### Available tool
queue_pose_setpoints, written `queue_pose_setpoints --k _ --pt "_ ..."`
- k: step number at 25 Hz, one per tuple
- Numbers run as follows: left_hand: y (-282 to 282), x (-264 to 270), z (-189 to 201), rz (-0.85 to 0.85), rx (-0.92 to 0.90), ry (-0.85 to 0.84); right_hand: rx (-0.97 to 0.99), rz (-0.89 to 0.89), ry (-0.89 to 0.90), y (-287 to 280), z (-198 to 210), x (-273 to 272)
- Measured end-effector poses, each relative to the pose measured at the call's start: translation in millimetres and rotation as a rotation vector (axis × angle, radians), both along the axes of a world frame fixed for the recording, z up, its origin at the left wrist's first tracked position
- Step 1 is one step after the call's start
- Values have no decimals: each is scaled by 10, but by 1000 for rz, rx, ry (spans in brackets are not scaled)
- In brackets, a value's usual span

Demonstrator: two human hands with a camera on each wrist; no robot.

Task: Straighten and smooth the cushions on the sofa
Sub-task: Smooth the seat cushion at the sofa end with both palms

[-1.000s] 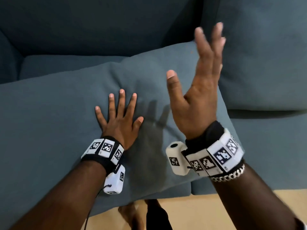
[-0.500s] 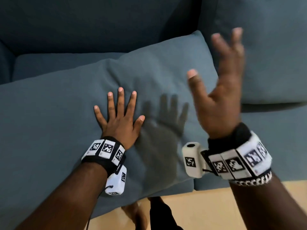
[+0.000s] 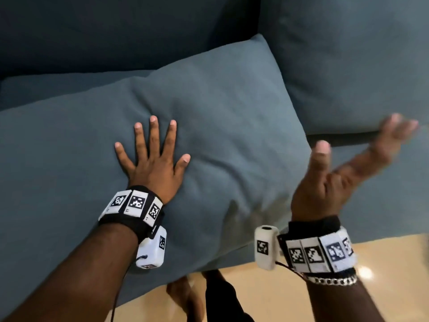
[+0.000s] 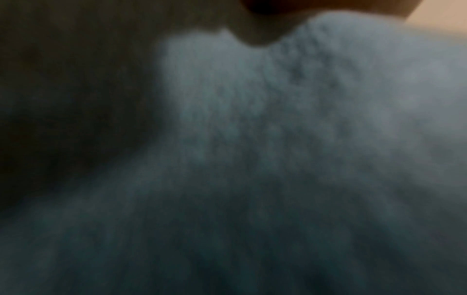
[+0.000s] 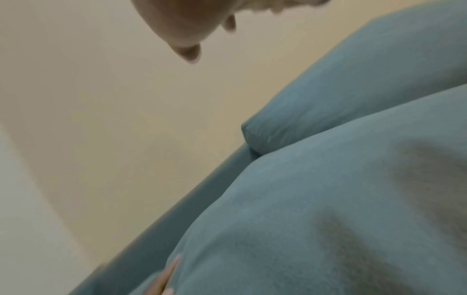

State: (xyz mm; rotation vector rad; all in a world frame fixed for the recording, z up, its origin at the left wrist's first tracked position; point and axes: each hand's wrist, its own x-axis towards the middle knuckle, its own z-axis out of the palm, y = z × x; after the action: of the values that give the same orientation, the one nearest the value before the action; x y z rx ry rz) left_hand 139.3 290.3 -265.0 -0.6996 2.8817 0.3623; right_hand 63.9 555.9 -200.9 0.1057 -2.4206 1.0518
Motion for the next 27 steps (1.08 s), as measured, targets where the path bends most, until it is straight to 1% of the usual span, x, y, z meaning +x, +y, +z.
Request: queue_pose_setpoints --k 1,2,3,4,5,6,7,8,10,11,12,13,14,15,16,17,18,19,20,21,22,24,25,26,27 --pt "12 -6 -8 -2 4 -1 80 -46 -74 -62 -130 117" --pt "39 -5 5 0 15 1 220 -24 -259 -146 -309 250" --pt "54 33 36 1 23 -5 368 36 -450 -216 -608 410" --pt "105 93 54 -15 20 13 489 104 -562 -182 -861 510" --pt "130 124 76 -24 0 30 551 152 -663 -172 -955 450" --pt "131 169 103 -27 -8 29 528 143 -726 -169 -908 422" --pt "133 217 132 -40 2 16 433 133 -688 -164 -738 414" --pt "145 269 143 -51 15 20 309 128 -586 -134 -477 435" --pt "140 324 123 -68 6 52 43 124 -228 -19 73 490" --pt "129 353 110 -76 -15 62 -46 68 -39 -2 297 541" --pt "132 366 92 -89 -31 71 -74 -19 101 -13 329 571" --pt "136 402 63 -96 -40 85 -41 -50 131 -116 232 608" --pt "139 426 31 -103 -44 97 68 -2 67 -261 18 638" --pt "142 461 5 -127 -49 101 248 82 -118 -421 -257 715" --pt "171 549 -18 -162 -72 96 390 163 -299 -520 -625 873" --pt "205 627 -36 -191 -97 105 537 212 -400 -553 -903 943" --pt "221 671 -54 -207 -128 120 590 230 -472 -554 -1059 852" --pt "240 736 -70 -217 -139 115 539 216 -534 -551 -1073 812" --pt "244 770 -74 -210 -128 112 483 216 -520 -569 -958 788" --pt "227 812 -64 -188 -106 122 427 231 -481 -578 -750 815" --pt "210 830 -47 -174 -92 139 337 241 -393 -596 -531 846" --pt "215 849 -53 -194 -106 154 90 236 -207 -616 -83 887" --pt "213 855 -56 -200 -111 155 25 198 -123 -643 32 906" --pt "216 857 -61 -199 -101 150 5 153 -102 -678 43 918" --pt "209 856 -68 -202 -96 145 52 161 -147 -726 -13 918"
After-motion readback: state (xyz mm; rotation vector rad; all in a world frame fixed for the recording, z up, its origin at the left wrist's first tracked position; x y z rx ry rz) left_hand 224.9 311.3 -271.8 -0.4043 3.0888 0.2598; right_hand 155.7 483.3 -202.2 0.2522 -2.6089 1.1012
